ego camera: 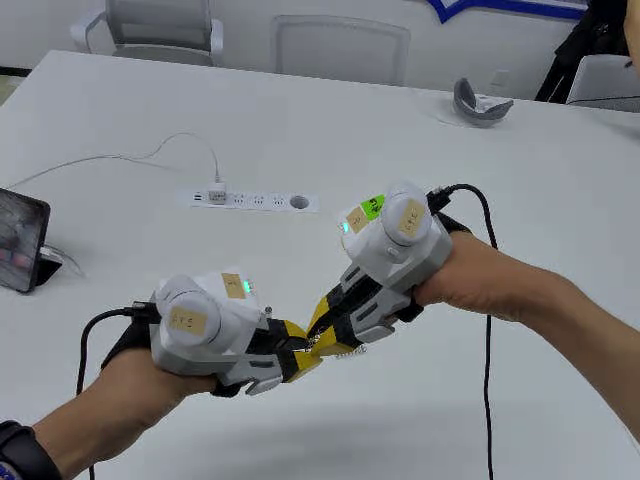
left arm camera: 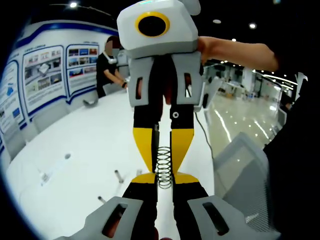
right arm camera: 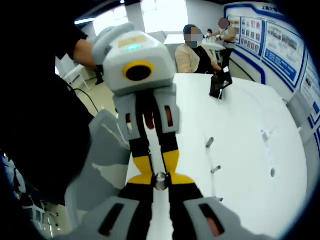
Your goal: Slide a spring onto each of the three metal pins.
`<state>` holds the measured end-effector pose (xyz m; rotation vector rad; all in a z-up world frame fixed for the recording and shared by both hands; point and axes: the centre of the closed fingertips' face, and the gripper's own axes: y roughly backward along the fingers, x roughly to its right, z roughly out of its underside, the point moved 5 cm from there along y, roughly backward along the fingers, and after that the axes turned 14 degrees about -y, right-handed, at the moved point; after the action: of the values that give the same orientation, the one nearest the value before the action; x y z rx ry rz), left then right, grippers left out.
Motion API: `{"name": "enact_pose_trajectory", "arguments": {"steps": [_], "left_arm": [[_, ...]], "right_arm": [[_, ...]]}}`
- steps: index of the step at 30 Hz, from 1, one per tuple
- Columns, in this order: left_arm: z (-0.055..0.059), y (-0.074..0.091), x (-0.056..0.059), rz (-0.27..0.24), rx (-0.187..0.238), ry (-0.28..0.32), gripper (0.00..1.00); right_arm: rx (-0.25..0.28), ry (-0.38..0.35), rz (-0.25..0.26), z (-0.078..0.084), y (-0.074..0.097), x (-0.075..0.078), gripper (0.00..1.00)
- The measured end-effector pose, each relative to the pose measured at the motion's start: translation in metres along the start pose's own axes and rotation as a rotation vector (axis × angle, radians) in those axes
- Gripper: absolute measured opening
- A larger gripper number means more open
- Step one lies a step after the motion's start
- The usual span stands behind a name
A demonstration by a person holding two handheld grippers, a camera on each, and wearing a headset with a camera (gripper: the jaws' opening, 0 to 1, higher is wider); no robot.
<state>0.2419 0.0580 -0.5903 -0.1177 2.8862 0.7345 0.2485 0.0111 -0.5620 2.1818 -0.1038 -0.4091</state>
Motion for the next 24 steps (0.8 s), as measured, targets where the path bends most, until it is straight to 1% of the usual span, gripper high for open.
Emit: {"name": "enact_pose_trajectory", "arguments": {"steps": [2,5,8,12,17,19,21,24], "left_arm": [[0.002,0.000,0.002,-0.002,0.001,-0.004,0.10],[0.006,-0.001,0.002,-0.008,0.005,0.010,0.10],[0.010,0.001,0.003,-0.025,0.013,0.041,0.11],[0.015,0.005,0.003,-0.042,0.012,0.058,0.14],[0.024,0.014,0.000,-0.078,0.002,0.086,0.18],[0.029,0.018,-0.001,-0.082,-0.005,0.091,0.19],[0.035,0.022,-0.003,-0.100,-0.011,0.109,0.20],[0.042,0.027,-0.002,-0.110,-0.020,0.119,0.21]], "right_arm": [[-0.004,0.001,-0.001,0.001,-0.002,-0.001,0.12],[-0.008,0.000,-0.002,0.001,-0.006,-0.001,0.12],[-0.012,-0.002,-0.005,0.001,-0.010,0.000,0.12],[-0.012,0.003,-0.015,-0.002,-0.014,-0.001,0.12],[-0.001,0.002,-0.018,-0.006,-0.018,0.001,0.12],[0.006,-0.001,-0.018,-0.008,-0.019,0.002,0.12],[0.016,-0.005,-0.014,-0.010,-0.020,0.004,0.12],[0.027,-0.015,-0.011,-0.012,-0.022,0.006,0.12]]}}
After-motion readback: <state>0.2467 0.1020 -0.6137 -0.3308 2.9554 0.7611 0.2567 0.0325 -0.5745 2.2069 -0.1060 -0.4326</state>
